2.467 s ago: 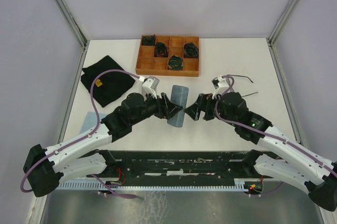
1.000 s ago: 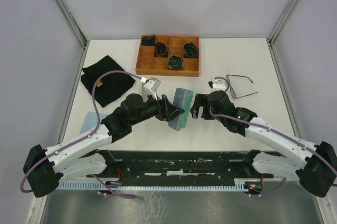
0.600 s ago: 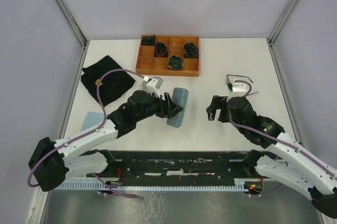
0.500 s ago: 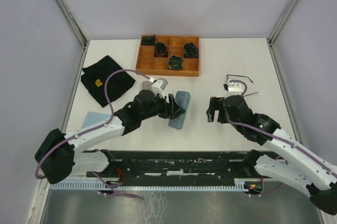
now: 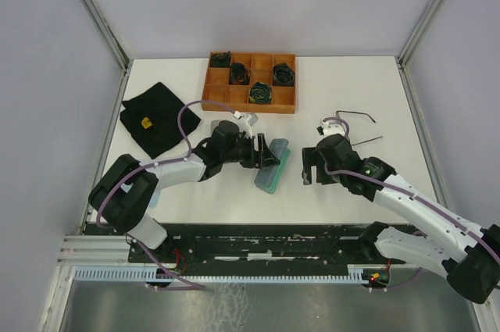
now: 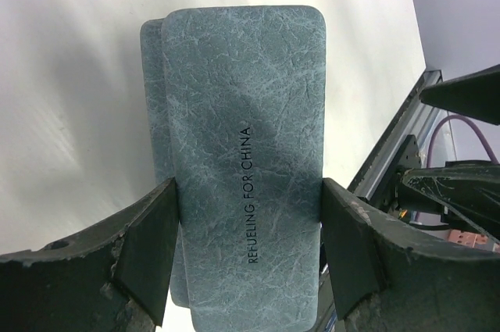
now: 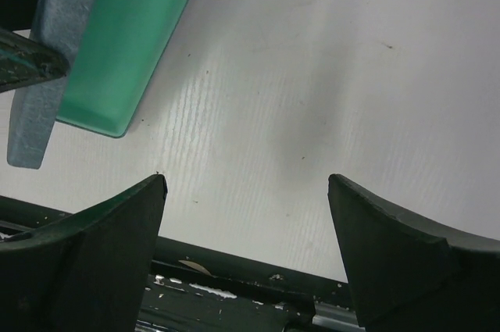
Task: Organize the sunglasses
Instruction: Place the sunglasses case at the center of the board.
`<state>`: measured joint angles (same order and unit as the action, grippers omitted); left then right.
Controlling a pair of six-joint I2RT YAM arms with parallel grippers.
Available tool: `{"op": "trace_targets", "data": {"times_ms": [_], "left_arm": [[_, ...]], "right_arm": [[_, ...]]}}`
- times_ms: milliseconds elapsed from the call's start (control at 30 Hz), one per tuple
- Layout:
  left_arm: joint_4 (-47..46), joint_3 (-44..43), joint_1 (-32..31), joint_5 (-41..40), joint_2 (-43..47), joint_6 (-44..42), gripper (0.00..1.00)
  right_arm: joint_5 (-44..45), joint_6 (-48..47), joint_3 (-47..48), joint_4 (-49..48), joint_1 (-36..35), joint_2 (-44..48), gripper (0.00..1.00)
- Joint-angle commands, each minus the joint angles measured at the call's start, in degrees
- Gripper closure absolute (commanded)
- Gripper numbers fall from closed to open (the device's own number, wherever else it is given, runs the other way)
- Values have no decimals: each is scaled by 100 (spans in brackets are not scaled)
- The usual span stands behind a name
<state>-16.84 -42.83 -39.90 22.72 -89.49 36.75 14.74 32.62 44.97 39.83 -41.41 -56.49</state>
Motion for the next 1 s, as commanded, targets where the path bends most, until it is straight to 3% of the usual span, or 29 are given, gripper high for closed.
{"op": "trace_targets", "data": {"times_ms": [0, 167, 200, 233, 433, 733, 967], "left_arm": [[-584, -103, 320, 354, 1, 85, 54], [-479, -5, 576, 404, -28, -69, 41], [-466, 13, 612, 388, -26, -90, 26], [-447, 44, 643, 358, -26, -105, 20], [-436, 192, 792, 225, -5, -99, 2], [-55, 415, 896, -404, 700, -97, 1], [1025, 369, 895, -1457, 1899, -239, 1]], "right_arm": [[-331, -117, 35, -306, 126, -59, 7], [-425, -157, 47, -319, 180, -106, 7], [-440, -158, 47, -318, 185, -112, 7], [-452, -166, 55, -325, 201, -116, 7], [-522, -215, 73, -303, 236, -134, 7], [-726, -914, 405, -660, 353, -615, 7], [-1434, -2202, 1334, -1539, 636, -2247, 10]]}}
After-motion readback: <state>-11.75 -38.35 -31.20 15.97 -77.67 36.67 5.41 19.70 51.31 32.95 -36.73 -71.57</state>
